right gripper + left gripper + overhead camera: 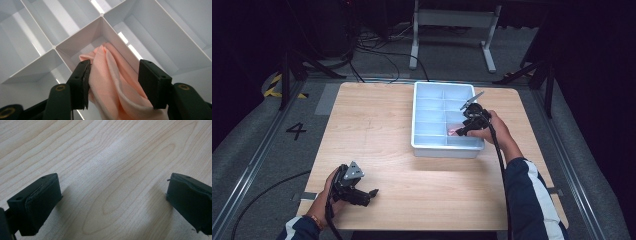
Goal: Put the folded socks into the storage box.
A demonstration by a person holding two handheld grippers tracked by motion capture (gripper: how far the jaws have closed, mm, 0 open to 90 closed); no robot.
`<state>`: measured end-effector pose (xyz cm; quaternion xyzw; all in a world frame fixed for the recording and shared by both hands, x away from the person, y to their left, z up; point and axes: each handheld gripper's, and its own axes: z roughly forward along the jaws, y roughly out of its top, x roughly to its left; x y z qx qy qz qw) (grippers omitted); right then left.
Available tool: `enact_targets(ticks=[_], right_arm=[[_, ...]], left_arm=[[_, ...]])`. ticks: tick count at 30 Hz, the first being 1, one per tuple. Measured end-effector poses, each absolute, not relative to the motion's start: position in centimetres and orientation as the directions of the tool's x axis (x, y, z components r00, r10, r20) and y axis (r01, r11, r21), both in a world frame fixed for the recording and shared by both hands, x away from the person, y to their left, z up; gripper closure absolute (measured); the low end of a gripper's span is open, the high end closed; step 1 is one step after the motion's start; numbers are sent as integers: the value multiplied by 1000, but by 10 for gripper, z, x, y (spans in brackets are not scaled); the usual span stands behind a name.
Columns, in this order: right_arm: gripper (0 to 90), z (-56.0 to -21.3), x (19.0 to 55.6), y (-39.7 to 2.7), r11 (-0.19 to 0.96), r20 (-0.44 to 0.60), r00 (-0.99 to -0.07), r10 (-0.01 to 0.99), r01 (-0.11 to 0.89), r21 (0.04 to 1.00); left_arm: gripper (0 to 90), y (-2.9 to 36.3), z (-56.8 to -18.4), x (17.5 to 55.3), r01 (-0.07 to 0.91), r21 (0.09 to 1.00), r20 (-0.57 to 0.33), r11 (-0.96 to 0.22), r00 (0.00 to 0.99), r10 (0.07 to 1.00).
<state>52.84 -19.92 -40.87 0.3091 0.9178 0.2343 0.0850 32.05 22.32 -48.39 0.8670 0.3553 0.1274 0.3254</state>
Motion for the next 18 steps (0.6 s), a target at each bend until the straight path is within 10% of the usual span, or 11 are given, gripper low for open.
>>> enact_targets(ticks=[18], right_arm=[[448,-387,514,-215,660,-33,-792,610,484,575]], left_arm=[[0,223,-484,321,534,655,-10,-536,715,699]])
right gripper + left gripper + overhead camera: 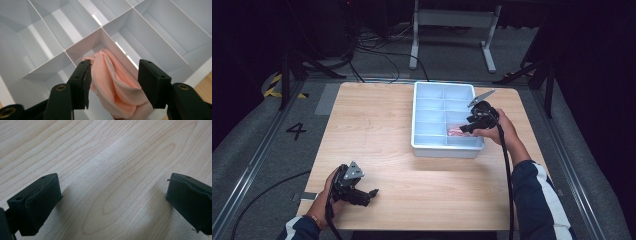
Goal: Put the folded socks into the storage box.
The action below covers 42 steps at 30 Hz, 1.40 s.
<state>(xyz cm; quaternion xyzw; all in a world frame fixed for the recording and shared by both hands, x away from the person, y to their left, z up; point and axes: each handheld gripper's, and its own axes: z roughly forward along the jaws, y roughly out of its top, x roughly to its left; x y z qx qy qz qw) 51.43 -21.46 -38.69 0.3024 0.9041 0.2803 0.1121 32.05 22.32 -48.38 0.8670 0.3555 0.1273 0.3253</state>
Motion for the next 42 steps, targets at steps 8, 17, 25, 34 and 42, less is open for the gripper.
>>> enact_targets(ticks=[8,17,25,34,42], right_arm=[[433,-378,507,-220,659,-70,-778,624,476,583],[411,-368,497,-223,679,-120,-782,611,440,588],[387,-361,485,-226,697,-158,-785,600,415,584],[357,-357,474,-231,695,-168,-781,601,407,593],[327,-355,461,-240,687,-177,-774,609,402,606]], left_arm=[[0,223,-484,321,534,655,-11,-536,715,699],[0,223,-484,320,534,655,-11,-536,715,699],[0,223,-484,321,534,654,-10,-536,715,699],[0,223,-484,320,533,655,-11,-535,715,699],[0,223,-484,320,534,654,-11,-535,715,699]])
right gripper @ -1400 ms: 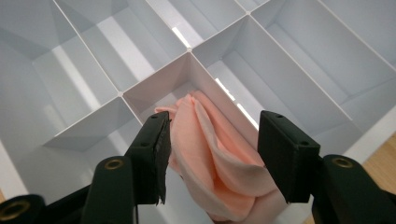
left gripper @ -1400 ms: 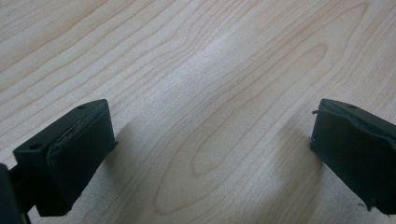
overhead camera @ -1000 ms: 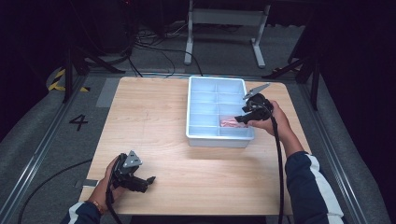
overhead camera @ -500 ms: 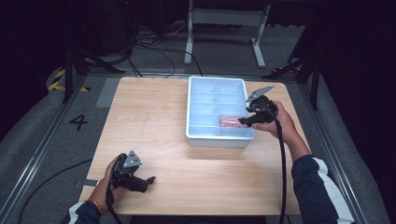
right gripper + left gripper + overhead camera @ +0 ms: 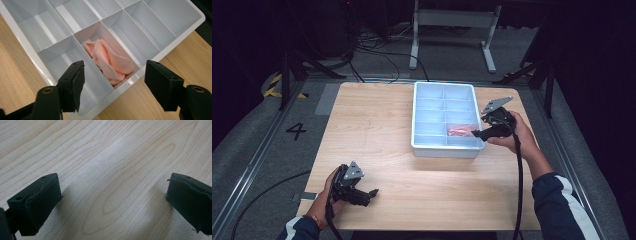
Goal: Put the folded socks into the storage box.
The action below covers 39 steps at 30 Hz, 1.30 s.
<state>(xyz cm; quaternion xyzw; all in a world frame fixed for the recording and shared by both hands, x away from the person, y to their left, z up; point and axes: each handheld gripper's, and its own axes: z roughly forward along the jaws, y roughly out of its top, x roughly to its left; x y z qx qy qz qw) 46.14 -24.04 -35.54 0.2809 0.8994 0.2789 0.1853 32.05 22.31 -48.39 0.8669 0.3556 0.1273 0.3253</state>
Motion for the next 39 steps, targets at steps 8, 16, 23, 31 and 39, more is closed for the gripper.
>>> enact_targets(ticks=[8,16,23,31,39], right_arm=[[328,-354,448,-249,691,-189,-777,601,385,612],[334,-359,434,-258,696,-187,-783,593,381,608],[337,-363,425,-266,693,-187,-783,594,379,613],[340,-378,409,-273,696,-180,-792,583,373,613],[337,-394,399,-277,712,-192,-792,579,377,593]], left_arm=[[0,223,-484,320,534,655,-11,-535,715,700],[0,223,-484,320,534,654,-11,-535,714,700],[0,223,-484,320,534,654,-11,-535,715,700],[0,223,-484,320,534,655,-11,-535,715,699],[0,223,-484,320,534,655,-11,-535,714,700]])
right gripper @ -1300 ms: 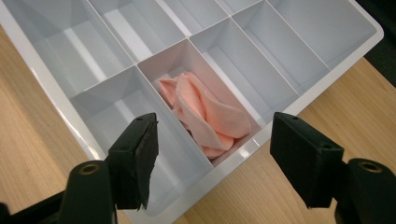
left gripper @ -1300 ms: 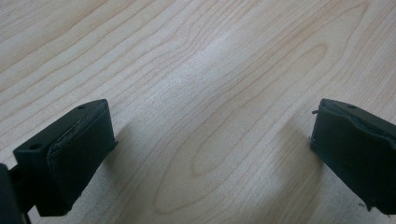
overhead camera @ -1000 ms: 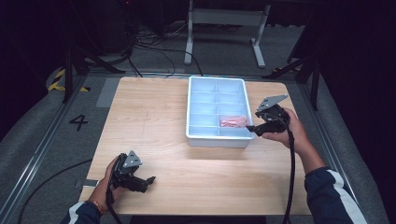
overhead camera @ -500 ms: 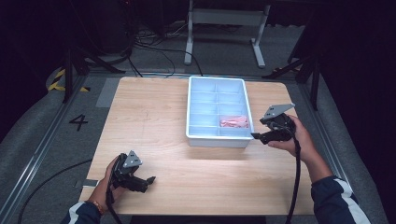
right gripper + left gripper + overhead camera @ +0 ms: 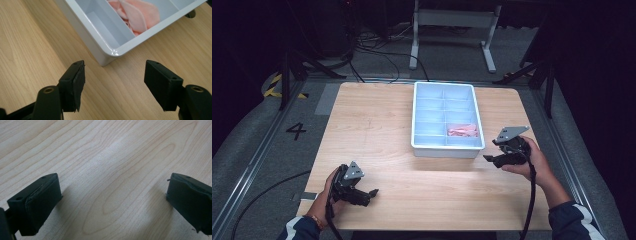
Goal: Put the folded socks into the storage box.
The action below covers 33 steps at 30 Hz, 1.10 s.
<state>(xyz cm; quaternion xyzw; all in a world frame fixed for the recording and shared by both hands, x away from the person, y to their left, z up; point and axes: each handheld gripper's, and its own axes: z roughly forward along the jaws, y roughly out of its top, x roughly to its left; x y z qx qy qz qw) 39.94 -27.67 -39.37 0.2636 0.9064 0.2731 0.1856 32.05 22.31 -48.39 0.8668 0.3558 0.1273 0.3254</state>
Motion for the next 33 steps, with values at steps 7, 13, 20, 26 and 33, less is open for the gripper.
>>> enact_targets(ticks=[7,13,20,26,33], right_arm=[[332,-405,393,-280,703,-188,-791,583,375,604],[326,-419,383,-287,702,-180,-802,569,360,614],[326,-430,372,-299,689,-178,-796,578,360,628],[329,-436,364,-311,675,-181,-780,599,371,638],[329,-443,354,-326,649,-169,-760,627,390,654]], left_arm=[[0,223,-484,320,534,655,-11,-535,714,700],[0,223,-484,320,534,655,-11,-535,714,700],[0,223,-484,320,534,655,-11,-535,714,700],[0,223,-484,320,534,655,-11,-535,714,700],[0,223,-484,320,534,654,-11,-535,714,700]])
